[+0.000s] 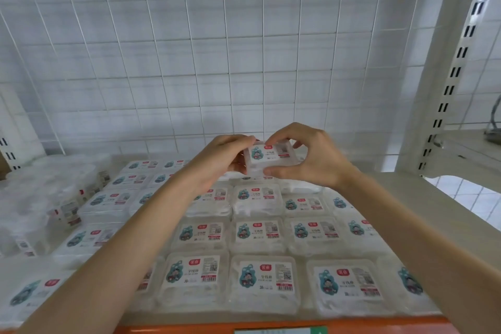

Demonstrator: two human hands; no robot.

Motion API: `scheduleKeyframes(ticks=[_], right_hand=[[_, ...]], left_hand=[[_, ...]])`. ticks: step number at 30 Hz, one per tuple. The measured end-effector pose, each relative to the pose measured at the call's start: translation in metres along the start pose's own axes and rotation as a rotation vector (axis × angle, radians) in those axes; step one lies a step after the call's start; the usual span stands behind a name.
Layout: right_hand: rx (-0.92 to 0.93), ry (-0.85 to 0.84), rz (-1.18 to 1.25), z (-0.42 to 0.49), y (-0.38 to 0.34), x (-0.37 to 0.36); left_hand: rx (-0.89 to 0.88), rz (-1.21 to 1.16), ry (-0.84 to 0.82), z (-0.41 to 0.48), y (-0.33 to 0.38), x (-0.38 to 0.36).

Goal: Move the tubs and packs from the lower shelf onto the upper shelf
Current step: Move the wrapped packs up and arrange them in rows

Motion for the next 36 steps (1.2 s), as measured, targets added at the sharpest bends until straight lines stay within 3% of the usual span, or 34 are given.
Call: scheduleKeyframes(ticks=[5,9,16,22,36], right_hand=[[-0.029,-0.030,-0.050,0.014,-0.004,-0.002],[-0.080,0.019,-0.045,0.013,-0.003,0.015],[-0.072,-0.040,-0.136,-0.025,0.010,0.039],[-0.046,-0.146,-0.226,-0.050,0.017,0.032],[-0.025,-0.199,-0.322,-0.060,0.031,0.031]], left_hand=[[-0.033,0.094,0.167,0.004,0.005,-0.001],[-0.180,0.166,0.226,0.000,0.006,0.003],[-0.419,0.518,-0.044,-0.017,0.018,0.002],[-0.454,0.811,-0.297,-0.022,0.008,-0.015],[-0.447,0.857,-0.300,-0.020,0.000,-0.019]])
Point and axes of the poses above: each hand's wrist, its own z-axis towards the middle knuckle, its own x-axis out of the back of the hand, y = z × x, the point moved 3 cm from there along z, towards the middle knuckle, and after that the axes turned 13 degrees about y, right-handed, at the moved point
